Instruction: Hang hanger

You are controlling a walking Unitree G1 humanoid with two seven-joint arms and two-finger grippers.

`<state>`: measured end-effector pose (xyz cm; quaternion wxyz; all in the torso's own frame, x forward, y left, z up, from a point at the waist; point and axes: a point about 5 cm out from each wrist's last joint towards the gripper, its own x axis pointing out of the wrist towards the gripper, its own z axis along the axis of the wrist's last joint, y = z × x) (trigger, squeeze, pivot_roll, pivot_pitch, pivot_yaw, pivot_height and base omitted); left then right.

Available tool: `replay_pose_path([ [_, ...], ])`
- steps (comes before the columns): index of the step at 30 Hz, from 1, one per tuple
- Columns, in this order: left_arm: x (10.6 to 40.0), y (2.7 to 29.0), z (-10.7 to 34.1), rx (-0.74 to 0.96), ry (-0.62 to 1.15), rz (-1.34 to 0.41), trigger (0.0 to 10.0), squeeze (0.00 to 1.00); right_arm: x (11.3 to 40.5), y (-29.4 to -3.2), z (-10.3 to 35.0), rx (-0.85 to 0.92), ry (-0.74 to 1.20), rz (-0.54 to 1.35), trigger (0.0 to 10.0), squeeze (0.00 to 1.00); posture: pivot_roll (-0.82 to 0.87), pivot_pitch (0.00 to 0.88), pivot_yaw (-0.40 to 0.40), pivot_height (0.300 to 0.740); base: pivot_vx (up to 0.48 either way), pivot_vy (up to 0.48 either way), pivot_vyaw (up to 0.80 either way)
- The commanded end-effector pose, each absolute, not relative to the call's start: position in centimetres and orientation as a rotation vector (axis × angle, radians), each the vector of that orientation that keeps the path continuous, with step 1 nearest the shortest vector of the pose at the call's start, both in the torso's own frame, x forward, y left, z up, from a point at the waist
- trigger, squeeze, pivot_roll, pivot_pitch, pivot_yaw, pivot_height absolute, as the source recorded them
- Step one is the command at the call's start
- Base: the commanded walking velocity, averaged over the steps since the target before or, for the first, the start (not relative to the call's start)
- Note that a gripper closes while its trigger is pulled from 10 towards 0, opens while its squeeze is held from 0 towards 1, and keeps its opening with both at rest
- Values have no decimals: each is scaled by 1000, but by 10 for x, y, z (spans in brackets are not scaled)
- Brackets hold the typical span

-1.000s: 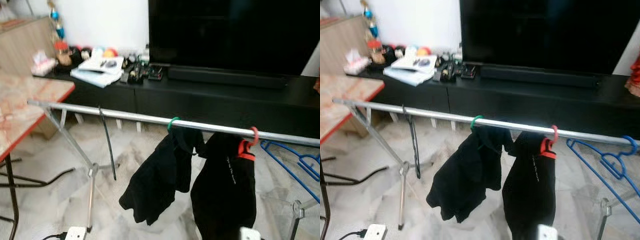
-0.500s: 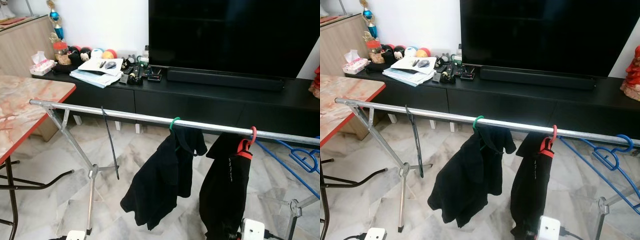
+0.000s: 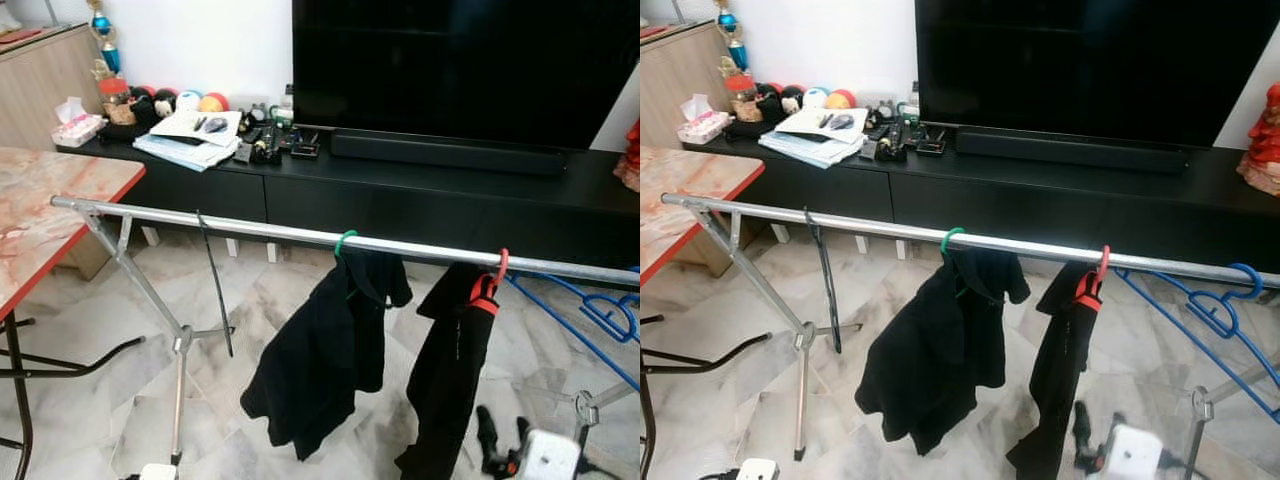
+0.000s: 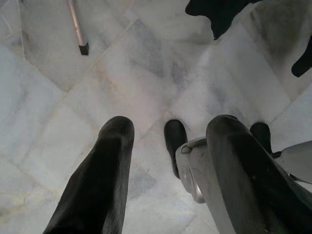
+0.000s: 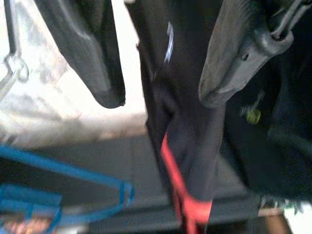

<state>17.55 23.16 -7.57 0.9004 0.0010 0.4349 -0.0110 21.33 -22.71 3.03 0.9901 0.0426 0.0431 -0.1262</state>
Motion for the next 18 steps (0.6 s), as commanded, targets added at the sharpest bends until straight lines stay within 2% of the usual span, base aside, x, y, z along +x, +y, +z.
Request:
replay_pose_path([
  [1, 171, 230, -78, 17, 921, -37, 10000, 0, 215, -228, 34, 98, 89, -259, 10000, 0, -51, 56, 2, 740, 0, 0, 0],
  [12, 171, 230, -79, 0, 923, -21, 10000, 0, 218, -225, 34, 114, 133, -244, 10000, 0, -39, 54, 3, 740, 0, 0, 0],
  [18, 171, 231, -78, 8, 926, -24, 10000, 0, 218, -224, 32, 120, 148, -245, 10000, 0, -38, 54, 4, 740, 0, 283, 0],
])
